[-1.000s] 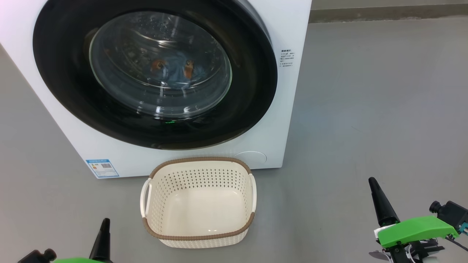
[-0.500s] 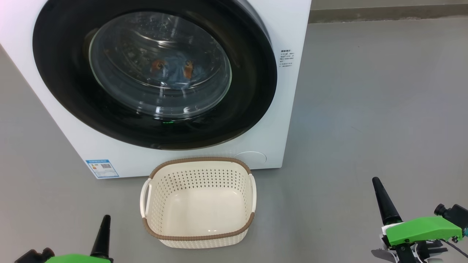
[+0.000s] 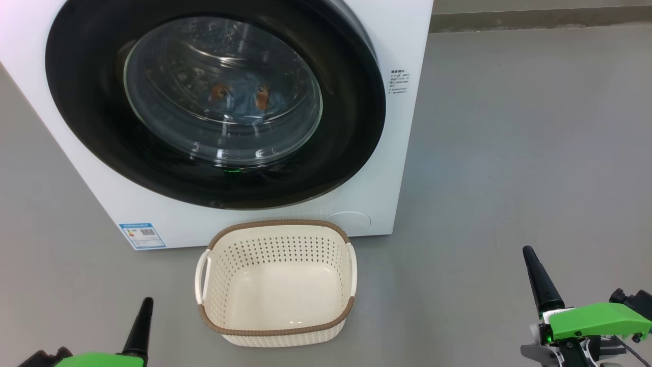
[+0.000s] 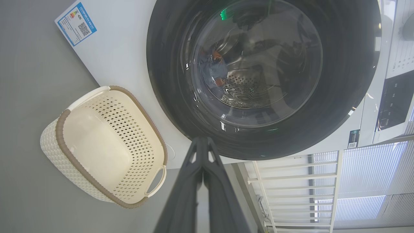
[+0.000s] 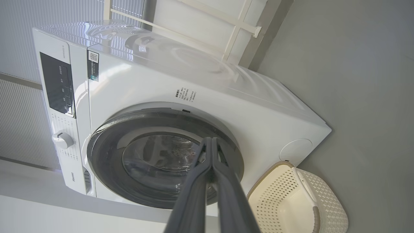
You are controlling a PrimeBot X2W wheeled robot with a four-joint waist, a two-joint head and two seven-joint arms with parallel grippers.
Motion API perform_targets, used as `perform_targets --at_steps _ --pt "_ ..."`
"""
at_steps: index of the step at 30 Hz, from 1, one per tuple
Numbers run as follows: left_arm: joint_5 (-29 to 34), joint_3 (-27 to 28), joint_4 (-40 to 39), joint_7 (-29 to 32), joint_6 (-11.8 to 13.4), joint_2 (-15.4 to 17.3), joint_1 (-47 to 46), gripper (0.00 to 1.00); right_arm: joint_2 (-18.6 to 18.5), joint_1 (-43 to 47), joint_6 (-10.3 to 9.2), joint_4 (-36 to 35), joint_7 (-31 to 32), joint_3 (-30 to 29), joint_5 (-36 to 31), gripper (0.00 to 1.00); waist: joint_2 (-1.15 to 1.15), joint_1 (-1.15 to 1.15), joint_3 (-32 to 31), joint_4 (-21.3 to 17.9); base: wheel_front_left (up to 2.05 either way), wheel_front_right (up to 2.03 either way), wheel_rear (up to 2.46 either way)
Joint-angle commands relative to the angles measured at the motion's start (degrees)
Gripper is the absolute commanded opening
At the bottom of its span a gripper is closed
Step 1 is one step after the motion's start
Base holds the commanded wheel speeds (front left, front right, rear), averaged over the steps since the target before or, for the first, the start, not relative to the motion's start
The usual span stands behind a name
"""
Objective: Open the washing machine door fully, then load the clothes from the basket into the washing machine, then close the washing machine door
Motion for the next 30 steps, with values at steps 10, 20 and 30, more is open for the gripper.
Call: perform_targets --at_steps 10,20,30 --pt "-6.0 2.7 -1.0 2.0 -0.5 0.4 -3.3 0.0 0.6 0.1 -0.05 -2.1 2.0 -0.4 6.7 0.0 0.0 0.0 0.0 0.0 0.0 0.0 0.0" --pt "-11.2 3.6 -0.9 3.7 -0.5 0.2 -3.8 0.0 1.2 0.4 -0.06 -2.4 3.7 -1.6 12.1 0.0 0.0 0.0 -0.1 -0.1 0.0 0.0 0.0" --pt "-15.3 4.3 -0.8 5.0 -0.6 0.0 -4.2 0.0 1.7 0.5 -0.06 -2.7 5.0 -2.5 16.3 0.0 0.0 0.0 -0.1 -0.1 0.0 0.0 0.0"
